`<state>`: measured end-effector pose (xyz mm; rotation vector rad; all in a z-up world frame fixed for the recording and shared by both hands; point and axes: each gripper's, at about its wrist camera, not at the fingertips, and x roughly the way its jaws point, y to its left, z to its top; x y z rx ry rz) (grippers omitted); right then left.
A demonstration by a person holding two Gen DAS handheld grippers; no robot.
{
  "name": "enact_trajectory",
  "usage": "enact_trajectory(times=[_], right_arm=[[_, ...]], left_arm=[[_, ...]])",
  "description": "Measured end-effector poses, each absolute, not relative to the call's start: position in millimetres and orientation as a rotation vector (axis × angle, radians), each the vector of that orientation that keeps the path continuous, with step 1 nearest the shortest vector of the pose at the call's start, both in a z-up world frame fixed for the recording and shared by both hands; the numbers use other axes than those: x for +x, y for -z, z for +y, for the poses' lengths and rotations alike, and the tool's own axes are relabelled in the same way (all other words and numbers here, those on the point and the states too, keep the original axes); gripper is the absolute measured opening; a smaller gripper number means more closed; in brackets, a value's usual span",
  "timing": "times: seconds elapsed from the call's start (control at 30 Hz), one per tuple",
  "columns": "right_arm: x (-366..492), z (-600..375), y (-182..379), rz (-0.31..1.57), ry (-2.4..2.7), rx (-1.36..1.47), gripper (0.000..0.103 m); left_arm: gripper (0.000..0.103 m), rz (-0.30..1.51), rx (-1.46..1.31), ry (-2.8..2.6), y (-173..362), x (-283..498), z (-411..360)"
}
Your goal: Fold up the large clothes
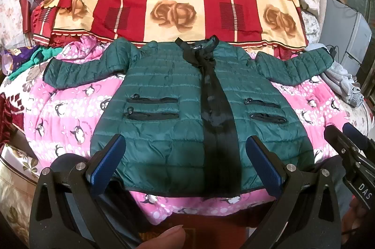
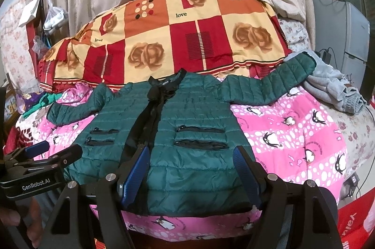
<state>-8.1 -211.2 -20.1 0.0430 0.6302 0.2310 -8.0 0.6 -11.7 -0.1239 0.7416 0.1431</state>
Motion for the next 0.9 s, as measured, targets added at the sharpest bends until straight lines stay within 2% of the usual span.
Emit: enact_trajectory(times=[0.9], right_arm=[[-13.0, -209.0, 27.8, 0.647, -0.236, 0.051, 0.071]], left_arm=[[0.103, 0.795, -0.135, -0.113, 18.3, -3.8, -4.5]])
